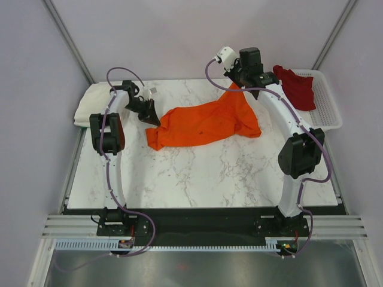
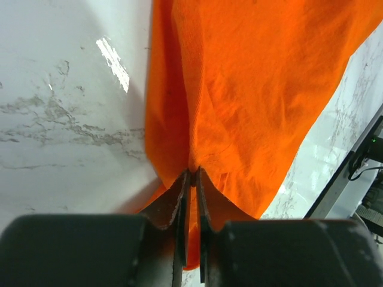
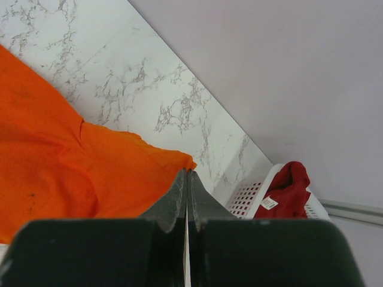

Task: Fold and stack the t-shirts
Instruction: Flatten out the T-shirt at the center of the board, then fold the T-shirt at the center of the board, then smooth out the T-shirt at the center of the board.

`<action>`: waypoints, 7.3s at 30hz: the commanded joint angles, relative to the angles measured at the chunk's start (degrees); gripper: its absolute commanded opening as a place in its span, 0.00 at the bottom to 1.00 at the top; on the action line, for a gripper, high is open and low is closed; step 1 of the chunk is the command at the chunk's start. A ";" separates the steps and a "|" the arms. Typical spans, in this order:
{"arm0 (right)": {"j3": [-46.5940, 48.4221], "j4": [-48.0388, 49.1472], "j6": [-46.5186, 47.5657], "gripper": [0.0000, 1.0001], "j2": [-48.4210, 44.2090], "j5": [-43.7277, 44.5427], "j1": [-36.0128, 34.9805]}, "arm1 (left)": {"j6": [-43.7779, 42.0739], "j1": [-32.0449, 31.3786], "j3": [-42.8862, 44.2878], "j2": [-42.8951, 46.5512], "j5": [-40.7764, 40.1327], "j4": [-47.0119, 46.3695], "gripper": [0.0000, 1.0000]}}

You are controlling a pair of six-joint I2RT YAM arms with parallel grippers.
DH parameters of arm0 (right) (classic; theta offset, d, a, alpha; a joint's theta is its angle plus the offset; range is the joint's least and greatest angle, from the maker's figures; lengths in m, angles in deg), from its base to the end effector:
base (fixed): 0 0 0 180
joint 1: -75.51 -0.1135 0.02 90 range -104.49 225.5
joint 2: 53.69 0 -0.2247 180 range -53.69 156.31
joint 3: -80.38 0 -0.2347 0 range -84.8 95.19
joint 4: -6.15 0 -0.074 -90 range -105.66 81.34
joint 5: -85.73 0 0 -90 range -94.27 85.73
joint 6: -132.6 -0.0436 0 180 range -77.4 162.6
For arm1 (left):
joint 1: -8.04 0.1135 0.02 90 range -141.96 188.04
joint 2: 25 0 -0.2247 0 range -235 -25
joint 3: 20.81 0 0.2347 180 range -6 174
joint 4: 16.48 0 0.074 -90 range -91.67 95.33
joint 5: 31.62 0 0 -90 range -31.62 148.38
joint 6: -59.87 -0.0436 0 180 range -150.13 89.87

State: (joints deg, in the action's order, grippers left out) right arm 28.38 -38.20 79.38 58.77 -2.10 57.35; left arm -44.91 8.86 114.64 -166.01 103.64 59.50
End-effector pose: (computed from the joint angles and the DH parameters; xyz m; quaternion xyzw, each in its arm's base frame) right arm 0.4138 0.1340 0.3274 -0.3884 0.7680 -0.0984 0.4995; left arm 0.4440 -0.0246 0.1286 0.1400 0.9102 -0.3709 0.1195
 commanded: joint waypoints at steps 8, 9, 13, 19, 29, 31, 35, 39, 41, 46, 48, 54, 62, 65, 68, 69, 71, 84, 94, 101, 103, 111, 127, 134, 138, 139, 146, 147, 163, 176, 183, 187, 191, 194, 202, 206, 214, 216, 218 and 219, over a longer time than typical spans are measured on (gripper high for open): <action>2.39 1.85 -1.79 0.00 -0.05 0.81 -0.22 | -3.58 -0.20 7.93 7.32 -9.12 -0.52 0.02; 2.39 2.46 -2.23 0.00 -0.23 2.21 -0.22 | -4.19 -0.20 8.55 9.33 -11.39 -0.52 0.02; 2.57 4.22 -5.83 0.00 -2.06 3.79 1.01 | -7.53 -0.20 10.14 15.74 -15.79 -0.08 0.02; 3.44 5.02 -9.26 0.00 -8.04 4.33 4.17 | -11.66 -0.12 9.53 26.47 -22.57 0.80 0.02; 5.11 5.02 -13.92 0.00 -22.63 2.49 6.55 | -13.43 -0.20 10.75 44.76 -25.83 0.01 0.02; 4.94 4.93 -13.92 0.00 -26.58 1.61 6.55 | -13.86 -0.12 10.76 49.14 -25.92 -1.48 0.02; 2.14 4.84 -12.70 0.00 -33.70 0.03 6.55 | -15.36 -0.12 9.97 56.44 -27.41 -4.38 0.02; -0.42 4.40 -11.81 0.00 -42.48 -1.82 6.55 | -15.80 -0.12 9.62 63.12 -28.03 -6.14 0.02; -0.77 3.71 -11.73 0.00 -44.95 -3.39 6.55 | -15.63 -0.12 9.53 66.80 -28.55 -7.45 0.02; 0.89 3.44 -10.84 0.00 -51.73 -7.27 6.55 | -16.59 -0.12 9.09 73.59 -30.58 -10.89 0.02; 4.14 2.74 -11.02 0.00 -52.26 -5.96 6.55 | -17.12 -0.12 9.18 75.96 -31.10 -12.38 0.02; 11.17 4.05 -10.41 0.00 -49.63 -4.20 6.55 | -18.52 -0.20 9.88 76.68 -32.69 -14.05 0.02; 4.96 9.66 -6.37 0.00 -43.82 -6.04 6.55 | -22.04 -0.12 2.08 73.25 -32.78 -13.97 0.02; -6.37 12.65 -4.96 0.00 -44.52 -7.80 6.46 | -23.36 -0.12 -7.06 72.72 -32.16 -13.79 0.02; -18.33 16.00 -3.82 0.00 -44.35 -8.67 6.46 | -24.50 -0.20 -18.57 71.76 -30.06 -13.97 0.02; -20.88 16.61 -3.38 0.00 -43.91 -9.20 6.55 | -24.76 -0.20 -21.38 70.88 -29.61 -14.14 0.02; -28.08 19.67 -2.24 0.00 -41.99 -9.56 6.55 | -24.77 -0.20 -28.51 67.82 -28.12 -15.80 0.02; -22.40 26.38 1.11 0.00 -2.10 -8.42 11.03 | -24.15 -0.20 -21.08 27.02 -28.99 -24.16 0.02; 14.24 22.94 -3.10 0.00 29.46 -4.28 11.21 | -21.07 -0.20 0.46 7.60 -32.24 -24.25 0.02; 20.93 27.52 -4.78 0.00 32.73 -2.88 10.95 | -19.14 0.67 4.95 5.40 -36.20 -27.86 0.02; 20.50 27.43 -4.96 0.00 32.38 -2.70 10.95 | -19.23 0.67 5.31 5.31 -36.03 -28.03 0.02; 14.71 26.37 -4.44 0.00 28.08 -2.53 10.95 | -17.91 0.76 1.36 10.22 -34.01 -27.86 0.02; -2.43 23.12 -3.47 0.00 7.97 -4.72 9.89 | -18.70 0.59 -9.10 25.86 -26.53 -26.36 0.02; -20.17 22.42 -2.85 0.00 -4.35 -6.30 9.36 | -20.72 0.67 -20.77 34.13 -25.92 -26.45 0.02; -27.39 20.85 -3.37 0.00 -11.46 -6.66 8.93 | -21.16 0.76 -27.20 38.26 -25.48 -26.98 0.02; -28.54 20.40 -3.46 0.00 -12.44 -7.01 8.75 | -21.42 0.76 -28.34 39.57 -25.57 -27.24 0.02; -39.34 16.19 -5.04 0.00 -22.71 -8.41 8.57 | -21.95 1.64 -37.84 44.58 -25.74 -27.94 0.02; -40.40 15.83 -5.13 0.00 -23.51 -8.59 8.57 | -21.87 1.90 -38.72 45.12 -25.74 -27.94 0.02; -61.06 7.57 -10.67 0.04 -36.70 -11.75 7.17 | -20.64 3.49 -49.80 46.88 -26.01 -24.79 0.09; -45.35 8.87 -11.72 0.34 -24.52 -10.88 7.25 | -13.26 3.05 -37.59 42.94 -23.90 -23.38 0.36; -28.67 9.94 -11.63 0.38 -7.10 -4.74 8.04 | -9.65 3.14 -25.92 27.57 -20.04 -17.94 0.29; -21.18 9.15 -12.60 0.39 0.98 -3.50 8.57 | -8.42 3.22 -20.80 21.31 -17.75 -15.03 0.26; -17.56 9.15 -12.43 0.40 4.16 -2.53 8.84 | -7.19 3.14 -17.90 17.09 -16.96 -14.50 0.26; -16.60 8.80 -12.43 0.40 5.48 -1.12 9.36 | -6.58 3.14 -15.00 14.45 -17.48 -13.79 0.25; -14.93 2.75 -14.44 0.43 7.77 -6.74 11.73 | -6.40 3.22 -13.24 12.25 -18.18 -13.53 0.25; -15.19 0.63 -16.29 0.45 8.65 -11.66 13.66 | -6.40 3.14 -13.15 11.81 -18.45 -13.44 0.24; -13.17 -2.10 -16.47 0.39 11.55 -17.90 14.90 | -6.66 3.22 -13.24 11.72 -19.59 -13.44 0.24; -12.47 -2.45 -16.73 0.33 12.16 -18.78 15.16 | -6.75 3.14 -13.41 11.72 -19.85 -13.44 0.24; -12.29 -2.80 -17.00 0.26 12.51 -20.71 15.69 | -6.92 3.14 -13.67 11.81 -20.12 -13.44 0.24; -12.20 -2.72 -17.09 0.24 12.60 -21.42 15.95 | -7.18 3.14 -13.76 11.72 -20.29 -13.44 0.23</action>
State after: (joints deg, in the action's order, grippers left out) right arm 13.67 -40.06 63.27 70.99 -18.67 72.63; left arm -52.72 12.05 99.38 -154.19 83.94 45.97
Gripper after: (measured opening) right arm 0.262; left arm 0.239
